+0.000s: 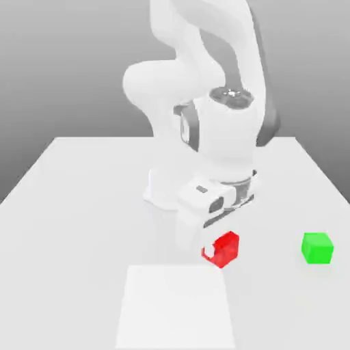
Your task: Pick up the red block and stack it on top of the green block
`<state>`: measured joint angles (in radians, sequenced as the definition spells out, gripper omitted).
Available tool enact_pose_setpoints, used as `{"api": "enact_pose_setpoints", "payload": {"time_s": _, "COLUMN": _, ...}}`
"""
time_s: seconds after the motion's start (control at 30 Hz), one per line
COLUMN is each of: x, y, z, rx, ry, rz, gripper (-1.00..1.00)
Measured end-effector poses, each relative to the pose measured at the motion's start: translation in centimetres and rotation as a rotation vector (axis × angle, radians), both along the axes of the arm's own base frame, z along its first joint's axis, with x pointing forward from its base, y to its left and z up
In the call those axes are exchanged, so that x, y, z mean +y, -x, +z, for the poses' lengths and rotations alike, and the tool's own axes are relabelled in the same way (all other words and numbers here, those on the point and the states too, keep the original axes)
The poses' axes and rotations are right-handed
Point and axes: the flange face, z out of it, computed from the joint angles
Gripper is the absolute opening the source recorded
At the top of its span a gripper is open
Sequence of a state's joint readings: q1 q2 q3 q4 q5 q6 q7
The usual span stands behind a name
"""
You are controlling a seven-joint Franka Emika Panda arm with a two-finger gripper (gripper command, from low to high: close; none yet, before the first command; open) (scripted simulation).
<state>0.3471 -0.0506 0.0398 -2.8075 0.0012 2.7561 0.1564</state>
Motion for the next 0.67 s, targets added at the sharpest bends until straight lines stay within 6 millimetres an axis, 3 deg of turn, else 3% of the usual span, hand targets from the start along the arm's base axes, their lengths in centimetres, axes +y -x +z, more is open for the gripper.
{"api": "enact_pose_setpoints", "payload": {"time_s": 0.17, "x": 9.1, "y": 3.3, "z": 1.2, "rx": 0.001, "ry": 0.0, "rz": 0.448, "gripper": -1.0}}
{"api": "enact_pose_setpoints", "payload": {"time_s": 0.33, "x": 17.4, "y": 9.0, "z": 2.3, "rx": 0.002, "ry": -0.001, "rz": 0.894, "gripper": -1.0}}
{"api": "enact_pose_setpoints", "payload": {"time_s": 0.43, "x": 18.4, "y": 9.6, "z": 0.2, "rx": 0.002, "ry": -0.001, "rz": 0.954, "gripper": -1.0}}
{"api": "enact_pose_setpoints", "payload": {"time_s": 0.53, "x": 18.1, "y": 9.3, "z": -3.1, "rx": 0.002, "ry": -0.001, "rz": 0.949, "gripper": -1.0}}
{"api": "enact_pose_setpoints", "payload": {"time_s": 0.57, "x": 18.1, "y": 9.3, "z": -3.7, "rx": 0.003, "ry": -0.001, "rz": 0.949, "gripper": 1.0}}
{"api": "enact_pose_setpoints", "payload": {"time_s": 0.67, "x": 18.1, "y": 9.3, "z": -3.7, "rx": 0.003, "ry": -0.001, "rz": 0.949, "gripper": 1.0}}
